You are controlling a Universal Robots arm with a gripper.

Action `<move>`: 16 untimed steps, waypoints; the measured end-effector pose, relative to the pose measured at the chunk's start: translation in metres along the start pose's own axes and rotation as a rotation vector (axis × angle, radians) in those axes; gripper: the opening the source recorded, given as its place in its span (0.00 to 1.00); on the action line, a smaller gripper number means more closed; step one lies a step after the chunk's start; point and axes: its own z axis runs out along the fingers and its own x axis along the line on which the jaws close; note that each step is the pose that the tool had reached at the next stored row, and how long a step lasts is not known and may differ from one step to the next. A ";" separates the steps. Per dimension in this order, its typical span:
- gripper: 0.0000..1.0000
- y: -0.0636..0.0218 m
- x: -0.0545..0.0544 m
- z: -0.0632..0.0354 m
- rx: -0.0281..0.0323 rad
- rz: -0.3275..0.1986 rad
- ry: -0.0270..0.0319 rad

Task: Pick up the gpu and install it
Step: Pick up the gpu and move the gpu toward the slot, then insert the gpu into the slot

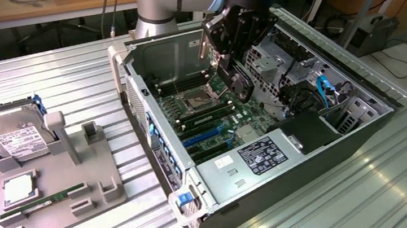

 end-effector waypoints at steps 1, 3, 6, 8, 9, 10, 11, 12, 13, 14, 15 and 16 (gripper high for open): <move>0.26 0.0000 0.000 0.0000 0.0000 0.000 0.0003; 0.26 0.0000 0.000 0.0000 -0.0001 0.000 0.0004; 0.26 0.0000 0.000 0.0001 -0.0002 0.000 0.0003; 0.26 0.0000 0.000 0.0001 -0.0002 0.000 0.0003; 0.26 0.0000 0.000 0.0001 -0.0002 0.000 0.0003; 0.26 0.0000 0.000 0.0001 -0.0002 0.000 0.0003; 0.26 0.0000 0.000 0.0001 -0.0002 0.000 0.0003; 0.26 0.0000 0.000 0.0001 -0.0002 0.000 0.0003; 0.26 0.0000 0.000 0.0001 -0.0002 0.000 0.0003; 0.26 0.0000 0.000 0.0001 -0.0002 0.000 0.0003; 0.26 0.0000 0.000 0.0001 -0.0002 0.000 0.0003; 0.26 0.0000 0.000 0.0001 -0.0002 0.000 0.0003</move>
